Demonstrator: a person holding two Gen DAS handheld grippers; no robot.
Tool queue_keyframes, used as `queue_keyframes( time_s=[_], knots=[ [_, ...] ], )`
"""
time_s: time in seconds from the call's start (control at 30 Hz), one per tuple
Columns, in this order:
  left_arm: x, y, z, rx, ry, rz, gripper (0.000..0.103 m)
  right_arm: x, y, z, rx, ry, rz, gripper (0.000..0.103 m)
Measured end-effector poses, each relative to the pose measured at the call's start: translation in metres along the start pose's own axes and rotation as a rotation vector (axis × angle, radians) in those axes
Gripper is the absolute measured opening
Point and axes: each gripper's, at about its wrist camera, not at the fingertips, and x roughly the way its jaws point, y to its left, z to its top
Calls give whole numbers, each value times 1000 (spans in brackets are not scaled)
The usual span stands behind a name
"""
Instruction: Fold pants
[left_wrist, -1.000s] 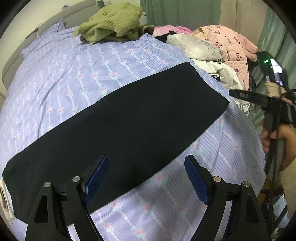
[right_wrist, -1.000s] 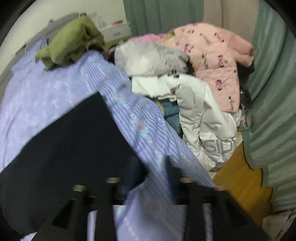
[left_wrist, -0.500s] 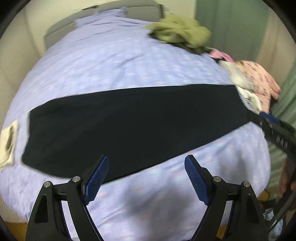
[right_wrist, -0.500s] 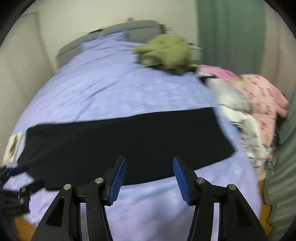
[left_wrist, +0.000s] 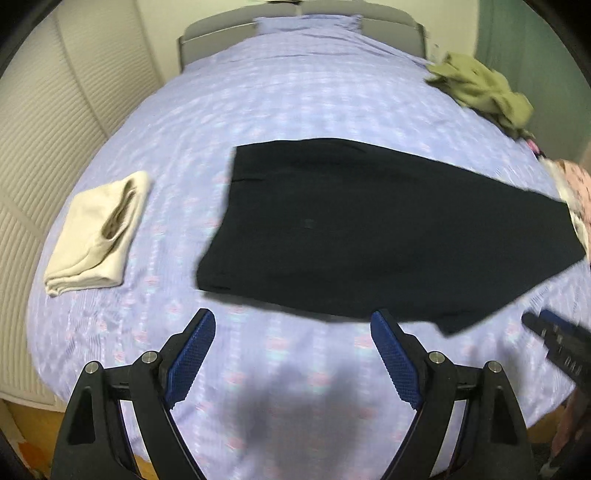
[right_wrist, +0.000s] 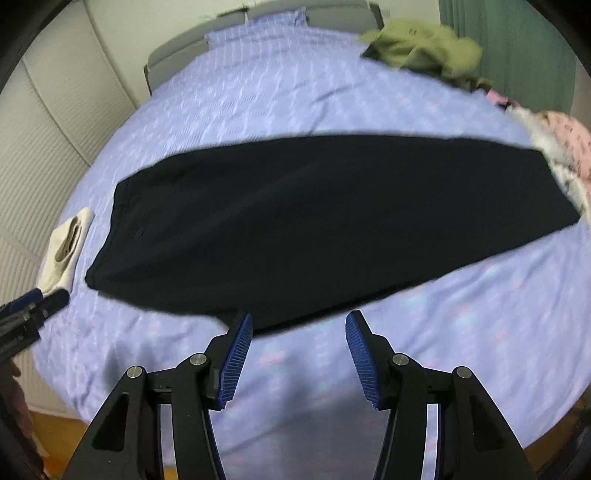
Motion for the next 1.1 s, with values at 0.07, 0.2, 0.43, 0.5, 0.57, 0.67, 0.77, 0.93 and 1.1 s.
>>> queue_keyframes(
  time_s=[0.07, 0.2, 0.43, 0.5, 0.57, 0.67, 0.77, 0.93, 1.1],
  knots=[
    [12, 29, 1, -37, -5, -27, 86, 14, 19, -9, -5, 26, 2, 54],
    [49, 75, 6, -170, -4, -82, 86, 40, 41, -26, 40, 65, -13, 54],
    [110, 105, -5, -408, 64, -211, 86, 66, 69, -50, 34, 91, -29, 54],
    [124, 106, -8, -464, 82, -250, 86, 68, 64, -55, 59, 89, -36, 54],
    [134, 103, -9, -506, 88, -296, 86, 68, 57, -56, 88, 88, -43, 54],
    [144, 93, -3, -497, 79, -304, 84, 66, 52, -55, 88, 71, -56, 54],
    [151, 89, 4, -506, 64, -263, 58, 67, 47, -55, 86, 57, -60, 54],
    [132, 92, 28, -488, 4, -176, 29, 68, 45, -43, 57, 50, -60, 54],
    [128, 79, 53, -412, -37, -83, 28, 66, 57, -44, -4, 36, 20, 53]
  ],
)
